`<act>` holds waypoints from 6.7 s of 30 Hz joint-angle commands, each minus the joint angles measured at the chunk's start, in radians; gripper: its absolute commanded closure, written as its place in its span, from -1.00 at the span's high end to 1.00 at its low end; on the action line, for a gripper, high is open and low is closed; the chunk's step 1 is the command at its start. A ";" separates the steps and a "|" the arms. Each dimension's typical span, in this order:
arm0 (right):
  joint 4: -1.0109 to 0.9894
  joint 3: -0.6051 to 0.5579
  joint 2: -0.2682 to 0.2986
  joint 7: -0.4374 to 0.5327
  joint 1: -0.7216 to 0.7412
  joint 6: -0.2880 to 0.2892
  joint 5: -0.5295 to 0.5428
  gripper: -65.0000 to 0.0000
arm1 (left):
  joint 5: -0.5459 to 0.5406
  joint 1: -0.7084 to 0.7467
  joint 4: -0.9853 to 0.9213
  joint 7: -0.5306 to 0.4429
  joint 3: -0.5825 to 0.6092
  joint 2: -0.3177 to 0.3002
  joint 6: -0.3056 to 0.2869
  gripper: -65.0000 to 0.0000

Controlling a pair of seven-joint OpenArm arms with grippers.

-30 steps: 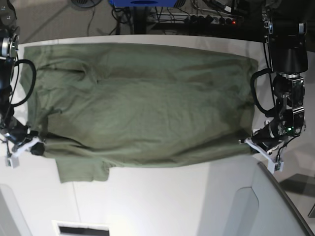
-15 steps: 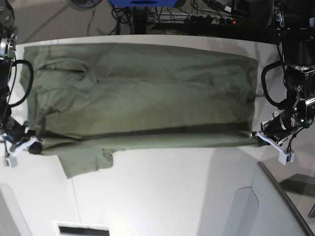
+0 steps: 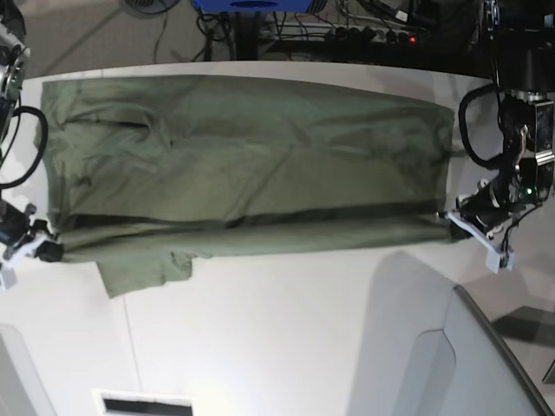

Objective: Layout the t-shirt on the table in an organized manner, then fold the t-shirt properly
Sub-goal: 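Pull both held edges toward the hem, folding the shirt lengthwise, then regrasp the shirt edge with the right gripper near the hem corner, then hold both edges and pull them apart to smooth the folded shirt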

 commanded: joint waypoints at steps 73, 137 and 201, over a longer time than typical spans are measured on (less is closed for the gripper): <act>-0.193 -0.239 -0.095 0.069 0.227 -0.100 -0.372 -0.91 | 0.005 0.127 0.076 -0.023 -0.072 0.027 0.002 -1.00; -0.098 -0.236 -0.150 -0.142 0.307 -0.218 -0.599 -1.00 | 0.005 0.121 0.077 -0.021 -0.072 0.024 0.002 -1.00; 0.084 -0.148 -0.146 -0.266 0.245 -0.209 -0.599 -0.87 | 0.005 -0.022 0.160 0.082 -0.085 -0.007 0.003 -1.00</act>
